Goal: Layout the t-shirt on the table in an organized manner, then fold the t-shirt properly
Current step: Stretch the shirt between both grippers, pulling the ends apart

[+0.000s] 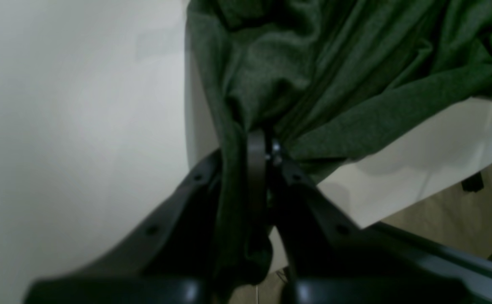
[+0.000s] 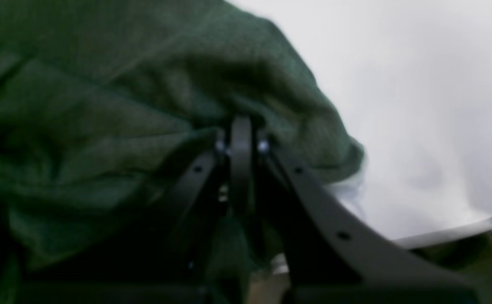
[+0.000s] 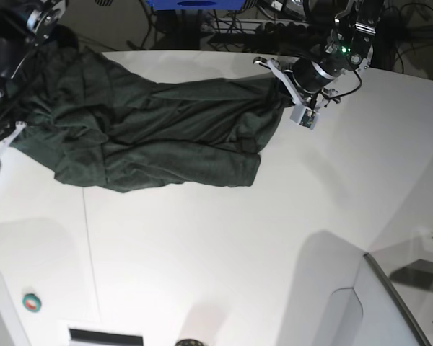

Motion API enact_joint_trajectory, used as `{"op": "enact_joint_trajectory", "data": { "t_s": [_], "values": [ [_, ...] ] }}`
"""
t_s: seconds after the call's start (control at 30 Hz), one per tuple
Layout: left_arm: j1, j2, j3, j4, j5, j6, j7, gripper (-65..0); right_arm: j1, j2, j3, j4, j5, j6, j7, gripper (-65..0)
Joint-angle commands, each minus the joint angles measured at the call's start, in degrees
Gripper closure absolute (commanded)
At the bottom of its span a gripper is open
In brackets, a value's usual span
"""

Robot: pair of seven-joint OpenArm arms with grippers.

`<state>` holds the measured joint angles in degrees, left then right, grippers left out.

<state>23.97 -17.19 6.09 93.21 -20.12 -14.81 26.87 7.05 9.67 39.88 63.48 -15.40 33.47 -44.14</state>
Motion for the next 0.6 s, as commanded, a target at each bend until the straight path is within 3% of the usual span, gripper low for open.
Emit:
{"op": "enact_joint_trajectory", "data": {
  "t_s": [0.0, 0.13, 0.3, 0.43, 0.57],
  "values": [
    [0.1, -0.3, -0.2, 0.8, -0.5, 0.0, -0.9, 0.0, 2.1, 1.5, -0.3, -2.3, 0.1, -0.2, 1.8, -2.7],
    [0.1, -0.3, -0.2, 0.8, -0.5, 0.0, -0.9, 0.0, 9.3, 4.2, -1.1, -14.9, 0.1, -0.2, 6.6, -2.7],
    [-0.1, -0.3, -0.3, 0.8, -0.5, 0.0, -0.7, 0.0, 17.4, 5.4, -7.7, -27.3, 0.1, -0.4, 14.1, -2.7],
    [0.3, 0.0, -4.4, 0.8, -0.6, 0.0, -0.6, 0.0, 21.8, 5.3, -13.7, -32.1, 0.1, -7.4, 20.6, -2.9],
    [1.5, 0.0, -10.0, 1.3, -0.8, 0.0, -0.5, 0.0, 24.8, 5.3, -19.0, -35.3, 0.2, -12.2, 27.5, -3.5]
  ]
}}
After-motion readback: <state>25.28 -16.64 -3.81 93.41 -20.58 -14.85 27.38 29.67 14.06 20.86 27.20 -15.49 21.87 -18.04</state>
